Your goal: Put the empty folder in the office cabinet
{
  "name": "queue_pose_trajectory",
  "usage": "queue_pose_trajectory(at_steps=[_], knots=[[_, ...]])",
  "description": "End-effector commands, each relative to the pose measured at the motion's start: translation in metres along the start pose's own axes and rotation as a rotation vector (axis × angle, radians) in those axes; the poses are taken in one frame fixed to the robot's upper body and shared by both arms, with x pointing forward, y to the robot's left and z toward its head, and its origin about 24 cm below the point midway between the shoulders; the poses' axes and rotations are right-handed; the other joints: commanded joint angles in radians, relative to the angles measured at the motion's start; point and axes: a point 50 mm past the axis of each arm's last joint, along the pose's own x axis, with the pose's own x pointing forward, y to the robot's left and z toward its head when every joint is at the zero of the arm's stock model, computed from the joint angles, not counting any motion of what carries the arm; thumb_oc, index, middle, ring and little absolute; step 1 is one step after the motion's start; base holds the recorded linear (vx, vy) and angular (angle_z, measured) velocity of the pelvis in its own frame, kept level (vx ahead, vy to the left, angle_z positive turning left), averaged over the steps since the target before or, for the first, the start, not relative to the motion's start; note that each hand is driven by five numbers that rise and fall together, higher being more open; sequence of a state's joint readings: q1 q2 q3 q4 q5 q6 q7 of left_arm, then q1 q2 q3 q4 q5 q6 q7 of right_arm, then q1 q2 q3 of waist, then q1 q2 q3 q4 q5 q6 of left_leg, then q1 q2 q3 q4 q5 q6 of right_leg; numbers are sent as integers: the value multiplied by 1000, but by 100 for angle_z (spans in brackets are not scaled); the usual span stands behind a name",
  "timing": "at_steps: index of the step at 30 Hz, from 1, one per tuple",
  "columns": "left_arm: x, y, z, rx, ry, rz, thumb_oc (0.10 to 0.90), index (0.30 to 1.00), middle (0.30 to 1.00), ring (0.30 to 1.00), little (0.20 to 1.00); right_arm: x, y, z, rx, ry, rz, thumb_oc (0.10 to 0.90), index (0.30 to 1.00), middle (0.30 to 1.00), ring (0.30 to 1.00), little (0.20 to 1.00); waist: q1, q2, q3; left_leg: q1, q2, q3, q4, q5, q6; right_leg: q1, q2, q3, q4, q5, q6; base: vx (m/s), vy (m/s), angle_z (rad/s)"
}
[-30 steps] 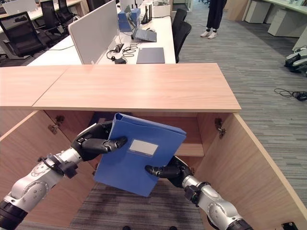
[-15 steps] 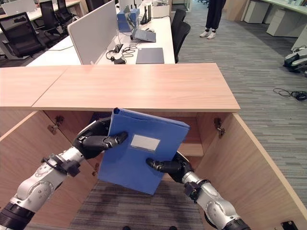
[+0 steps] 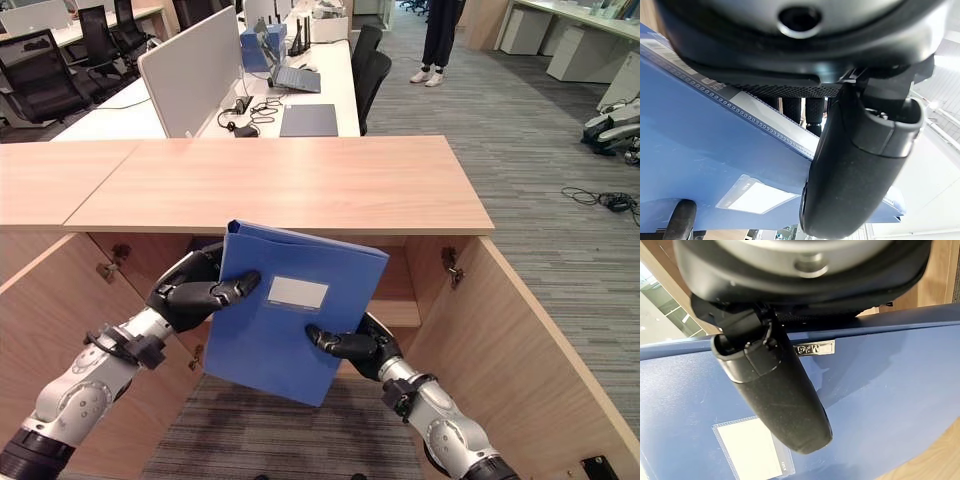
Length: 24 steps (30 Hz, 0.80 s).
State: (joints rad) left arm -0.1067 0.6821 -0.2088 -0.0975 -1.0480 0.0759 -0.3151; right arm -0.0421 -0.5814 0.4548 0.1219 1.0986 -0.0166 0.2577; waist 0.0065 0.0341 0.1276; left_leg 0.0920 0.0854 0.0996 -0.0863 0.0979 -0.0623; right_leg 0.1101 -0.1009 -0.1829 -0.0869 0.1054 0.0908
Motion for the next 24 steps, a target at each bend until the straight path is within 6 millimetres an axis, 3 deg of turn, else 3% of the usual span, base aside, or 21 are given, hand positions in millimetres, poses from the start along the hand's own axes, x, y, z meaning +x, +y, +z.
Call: queue_pose_trajectory(at_steps=[1,4,5,6,13,16,18,20,24], knots=[[40,-92,28,-182,-292,-507,400,300,300,300,300,53,142,58,50,-310,707,400,300,300,300,300,-3,-30,-28,86,-33,25,-1,-139,-14,31,-23,94,53,-162,48,0,0,0],[39,-91,28,-173,-293,-501,400,300,300,300,300,52,139,58,46,-307,698,400,300,300,300,300,-3,-31,-28,86,-35,23,-1,-140,-13,32,-22,96,57,-165,47,0,0,0],[39,-90,27,-171,-292,-496,433,349,349,349,349,51,138,57,38,-305,695,400,300,300,300,300,-4,-31,-28,86,-35,22,-1,-140,-13,32,-22,96,59,-166,47,0,0,0],[37,-87,28,-158,-294,-485,800,900,900,900,900,50,134,56,24,-296,683,400,300,300,300,300,-3,-31,-29,86,-35,22,-1,-140,-13,31,-22,95,60,-167,47,0,0,0],[22,-56,24,-17,-316,-271,800,900,900,900,900,39,98,45,-48,-238,528,400,300,300,300,300,1,-35,-28,86,-36,16,-1,-143,-13,31,-25,91,66,-171,49,0,0,0],[5,-24,10,105,-300,-33,800,900,900,900,900,28,64,35,-13,-241,343,400,300,300,300,300,9,-40,-26,84,-37,13,-1,-144,-15,30,-27,86,67,-174,48,31,-5,3],[-1,-16,4,131,-274,25,800,900,900,900,900,24,55,32,2,-246,297,400,300,300,300,300,10,-40,-25,83,-37,13,-1,-144,-15,30,-27,85,66,-174,47,8,-1,2],[-23,11,-22,188,-161,215,800,900,900,900,900,12,31,22,47,-261,153,400,300,300,300,300,12,-38,-18,77,-36,16,-1,-145,-17,26,-29,80,67,-174,49,11,-10,4],[-56,41,-71,179,29,471,800,900,900,900,900,-1,8,6,143,-290,-20,400,300,300,300,300,13,-34,-12,66,-34,17,-1,-143,-24,19,-32,67,62,-171,50,6,-12,7]])
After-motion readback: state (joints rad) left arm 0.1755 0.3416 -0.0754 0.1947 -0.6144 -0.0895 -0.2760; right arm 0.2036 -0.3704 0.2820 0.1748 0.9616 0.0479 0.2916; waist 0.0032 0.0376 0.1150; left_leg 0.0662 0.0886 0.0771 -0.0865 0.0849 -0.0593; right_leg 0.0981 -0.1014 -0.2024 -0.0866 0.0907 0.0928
